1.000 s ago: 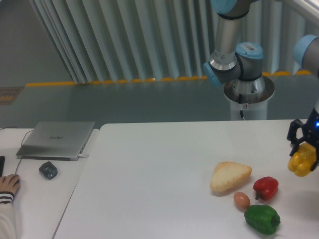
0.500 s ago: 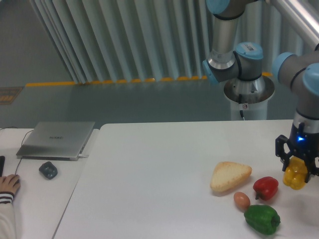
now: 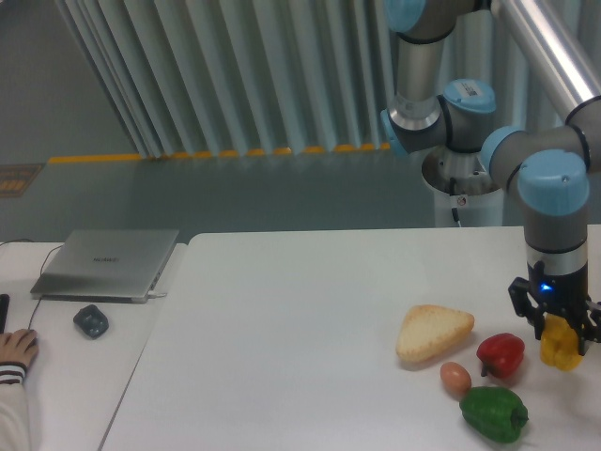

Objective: Place the yellow pepper on the table
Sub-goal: 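Carry the held yellow pepper back and lower it beside the red pepper, then open the gripper to release the yellow pepper on the table, then lift the open gripper up away from the yellow pepper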

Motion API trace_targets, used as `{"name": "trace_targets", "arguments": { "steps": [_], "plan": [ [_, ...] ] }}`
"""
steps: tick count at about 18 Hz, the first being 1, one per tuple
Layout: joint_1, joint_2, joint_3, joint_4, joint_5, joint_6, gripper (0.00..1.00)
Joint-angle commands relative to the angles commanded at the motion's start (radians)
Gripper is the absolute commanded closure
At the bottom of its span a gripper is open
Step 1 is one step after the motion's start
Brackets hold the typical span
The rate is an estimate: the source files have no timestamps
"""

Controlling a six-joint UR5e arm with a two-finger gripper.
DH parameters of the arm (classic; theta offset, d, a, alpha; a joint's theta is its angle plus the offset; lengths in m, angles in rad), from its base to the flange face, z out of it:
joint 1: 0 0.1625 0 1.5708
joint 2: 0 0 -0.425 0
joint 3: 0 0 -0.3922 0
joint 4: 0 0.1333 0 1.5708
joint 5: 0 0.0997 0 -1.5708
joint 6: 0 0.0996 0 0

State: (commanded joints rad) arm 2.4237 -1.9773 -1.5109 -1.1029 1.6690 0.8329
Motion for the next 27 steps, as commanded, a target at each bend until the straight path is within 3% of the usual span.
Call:
{"name": "trace_targets", "arguments": {
  "steps": [6,10,11,12,21,27],
  "plan": [
    [-0.005,-0.037,-0.009,-0.003,-0.008,0.0,0.54],
    [-0.009,-0.043,-0.011,-0.003,-0.008,-0.006,0.44],
    [-0.009,-0.043,-0.011,-0.003,-0.008,-0.005,0.28],
    [-0.008,-0.041,-0.011,-0.003,-0.008,0.005,0.0],
    [-0.005,-0.035,-0.003,0.002,-0.008,0.021,0.0],
    [0.0,0.005,0.018,-0.009,-0.024,0.235,0.0]
  ]
}}
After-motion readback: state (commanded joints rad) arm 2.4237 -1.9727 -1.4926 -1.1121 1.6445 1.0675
